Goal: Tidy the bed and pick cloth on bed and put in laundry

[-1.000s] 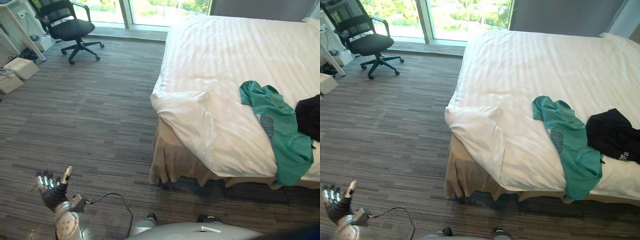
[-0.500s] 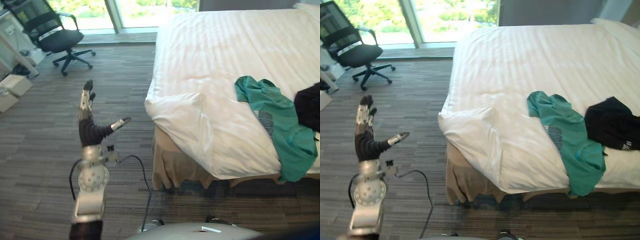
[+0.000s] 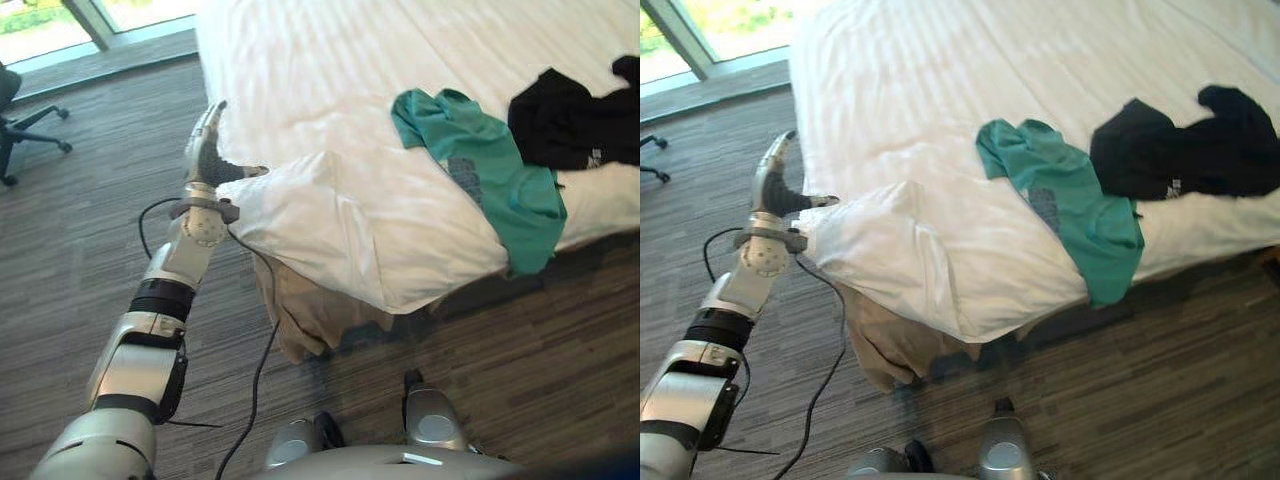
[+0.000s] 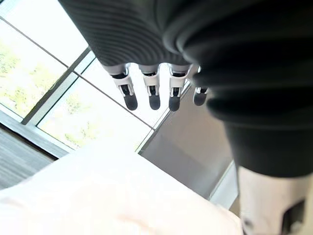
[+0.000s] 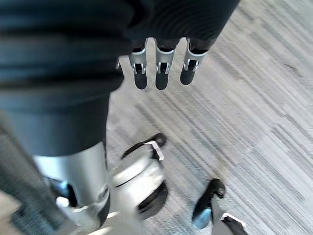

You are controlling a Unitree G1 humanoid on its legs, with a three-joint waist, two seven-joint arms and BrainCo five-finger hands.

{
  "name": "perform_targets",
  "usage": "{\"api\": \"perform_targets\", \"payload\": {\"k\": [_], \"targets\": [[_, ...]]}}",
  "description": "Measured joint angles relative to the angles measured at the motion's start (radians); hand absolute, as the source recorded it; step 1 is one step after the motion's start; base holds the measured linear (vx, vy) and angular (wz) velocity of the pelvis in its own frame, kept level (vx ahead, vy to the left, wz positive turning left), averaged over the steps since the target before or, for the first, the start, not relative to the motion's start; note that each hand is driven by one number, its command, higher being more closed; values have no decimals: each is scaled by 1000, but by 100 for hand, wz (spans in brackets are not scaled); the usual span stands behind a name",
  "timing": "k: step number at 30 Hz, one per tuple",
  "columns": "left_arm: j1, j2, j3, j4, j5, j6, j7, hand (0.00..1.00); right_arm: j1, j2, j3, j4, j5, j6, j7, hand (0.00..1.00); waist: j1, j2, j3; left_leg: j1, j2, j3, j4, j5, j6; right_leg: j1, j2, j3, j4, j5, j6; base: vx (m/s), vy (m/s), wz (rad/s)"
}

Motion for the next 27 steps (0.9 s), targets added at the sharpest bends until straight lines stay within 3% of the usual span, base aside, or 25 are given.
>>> {"api": "perform_targets", "payload": {"k": [3, 10, 14, 18, 19, 22, 27], "targets": [[-12, -8, -22, 0, 12, 44, 0, 0, 2, 7, 17, -40, 0, -19, -8, 0, -15, -8, 8, -28, 22, 39, 43, -16, -10, -44, 7, 12, 44, -13, -7, -27, -20, -13], [-81, -91, -43, -1, 13, 175, -26, 0, -7, 26, 42, -135, -1, -54, -37, 0, -13, -16, 39, -87, 66, 162, 155, -30, -17, -140, 10, 56, 137, -30, -7, -24, 3, -13], [-131, -127, -53, -1, 13, 305, -115, 0, -34, 27, 54, -165, -1, -67, -40, 0, -22, -14, 81, -152, 87, 190, 210, -41, -6, -208, 11, 65, 166, -30, -7, -80, 2, -5], [-158, -156, -48, 0, 15, 414, -145, 0, -62, 28, 54, -204, 0, -91, -45, 0, -29, -19, 125, -221, 114, 192, 264, -61, 9, -281, 22, 67, 205, -30, -8, -81, -28, -1], [-177, -155, -30, 0, 37, 438, -160, 100, -77, 27, 53, -205, 3, -103, -47, 0, -31, -19, 129, -244, 125, 193, 277, -70, 15, -302, 28, 67, 212, -30, -8, -88, -48, -2], [-217, -166, 0, 11, 85, 489, -178, 100, -123, 27, 53, -210, 27, -132, -49, 0, -38, -27, 145, -263, 144, 198, 304, -84, 18, -324, 40, 67, 221, -29, -10, -66, -37, -5], [-235, -167, 9, 26, 128, 508, -177, 100, -149, 25, 55, -227, 29, -151, -51, 0, -33, -28, 147, -271, 150, 220, 308, -91, 20, -346, 49, 88, 221, -22, -11, -24, -10, -14]]}}
